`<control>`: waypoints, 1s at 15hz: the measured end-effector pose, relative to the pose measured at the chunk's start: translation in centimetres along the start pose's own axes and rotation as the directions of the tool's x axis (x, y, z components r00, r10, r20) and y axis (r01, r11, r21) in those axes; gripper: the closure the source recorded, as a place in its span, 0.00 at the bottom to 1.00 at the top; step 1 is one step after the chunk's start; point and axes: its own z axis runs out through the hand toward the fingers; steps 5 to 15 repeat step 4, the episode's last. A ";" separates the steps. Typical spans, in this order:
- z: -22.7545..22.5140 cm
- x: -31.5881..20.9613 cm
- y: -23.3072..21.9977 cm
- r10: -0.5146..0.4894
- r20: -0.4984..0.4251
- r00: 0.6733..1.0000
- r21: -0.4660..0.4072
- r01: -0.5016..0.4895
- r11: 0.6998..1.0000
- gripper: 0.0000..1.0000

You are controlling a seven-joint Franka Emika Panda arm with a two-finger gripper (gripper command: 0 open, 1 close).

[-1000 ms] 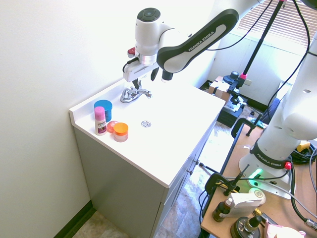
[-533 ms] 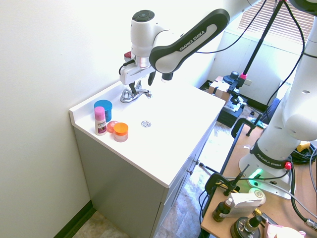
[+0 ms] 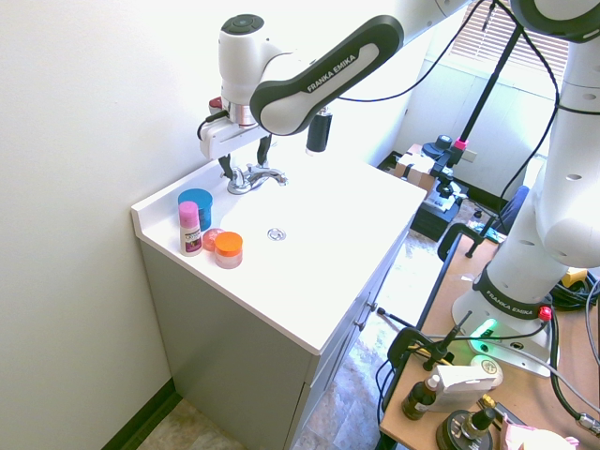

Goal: Turn off the hot water

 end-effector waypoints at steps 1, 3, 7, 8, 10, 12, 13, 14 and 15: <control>-0.7 0.9 0.5 -0.017 0.031 0.999 0.002 0.017 1.000 0.00; -2.1 3.3 2.9 -0.024 0.064 0.998 0.007 0.024 1.000 0.00; -2.5 4.4 4.7 -0.017 0.076 0.997 0.004 0.017 1.000 0.00; -2.5 4.4 4.7 -0.017 0.076 0.997 0.004 0.017 1.000 0.00; -2.5 4.4 4.7 -0.017 0.076 0.997 0.004 0.017 1.000 0.00; -2.5 4.4 4.7 -0.017 0.076 0.997 0.004 0.017 1.000 0.00; -2.5 4.4 4.7 -0.017 0.076 0.997 0.004 0.017 1.000 0.00; -2.5 4.4 4.7 -0.017 0.076 0.997 0.004 0.017 1.000 0.00; -2.5 4.4 4.7 -0.017 0.076 0.997 0.004 0.017 1.000 0.00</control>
